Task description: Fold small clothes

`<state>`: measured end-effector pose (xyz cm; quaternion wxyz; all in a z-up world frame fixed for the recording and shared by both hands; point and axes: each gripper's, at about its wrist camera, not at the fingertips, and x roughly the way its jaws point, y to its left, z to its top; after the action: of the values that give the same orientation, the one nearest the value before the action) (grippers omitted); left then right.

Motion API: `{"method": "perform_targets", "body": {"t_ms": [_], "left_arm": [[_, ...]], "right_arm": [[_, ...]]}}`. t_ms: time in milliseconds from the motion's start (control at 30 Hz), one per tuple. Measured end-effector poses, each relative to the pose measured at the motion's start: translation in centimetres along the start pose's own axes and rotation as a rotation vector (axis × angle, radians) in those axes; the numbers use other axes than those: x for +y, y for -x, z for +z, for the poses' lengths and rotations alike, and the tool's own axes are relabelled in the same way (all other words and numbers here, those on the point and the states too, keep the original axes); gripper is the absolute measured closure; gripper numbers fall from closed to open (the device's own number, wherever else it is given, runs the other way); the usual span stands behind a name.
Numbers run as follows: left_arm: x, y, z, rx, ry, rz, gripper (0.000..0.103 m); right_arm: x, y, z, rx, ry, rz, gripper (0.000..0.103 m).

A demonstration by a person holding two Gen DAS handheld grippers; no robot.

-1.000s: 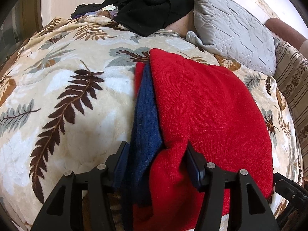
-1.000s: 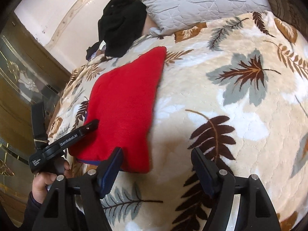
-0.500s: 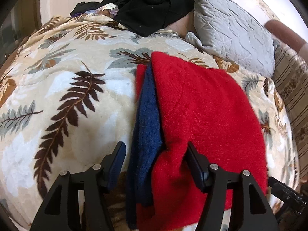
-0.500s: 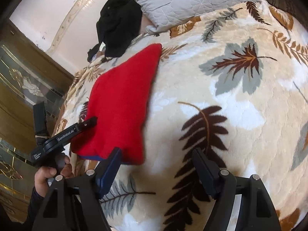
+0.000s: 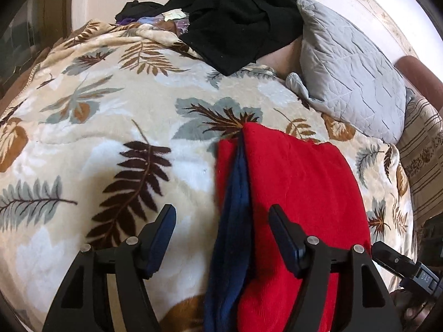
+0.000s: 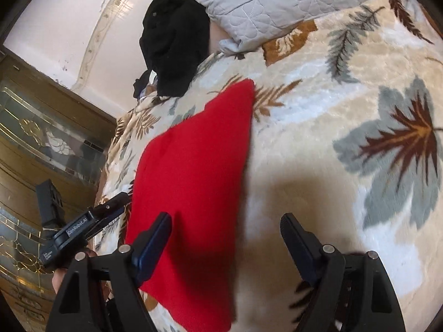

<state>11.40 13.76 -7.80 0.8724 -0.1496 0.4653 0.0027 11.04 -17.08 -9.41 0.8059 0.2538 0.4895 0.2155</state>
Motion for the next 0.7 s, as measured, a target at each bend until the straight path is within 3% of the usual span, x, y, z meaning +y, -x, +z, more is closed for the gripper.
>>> {"method": "perform_targets", "body": {"t_ms": [567, 633, 700], "left_arm": [[0.0, -1.1, 0.9, 0.011, 0.016, -0.098, 0.033], [-0.3, -2.1, 0.7, 0.047, 0.006, -0.121, 0.024], [-0.1, -4.3, 0.2, 0.139, 0.023, -0.188, 0.018]], "right_arm": [[1.2, -5.7, 1.9, 0.084, -0.002, 0.018, 0.019], [1.3, -5.8, 1.9, 0.083, 0.000, 0.021, 0.019], [1.4, -6.2, 2.1, 0.085, 0.001, 0.022, 0.019]]}}
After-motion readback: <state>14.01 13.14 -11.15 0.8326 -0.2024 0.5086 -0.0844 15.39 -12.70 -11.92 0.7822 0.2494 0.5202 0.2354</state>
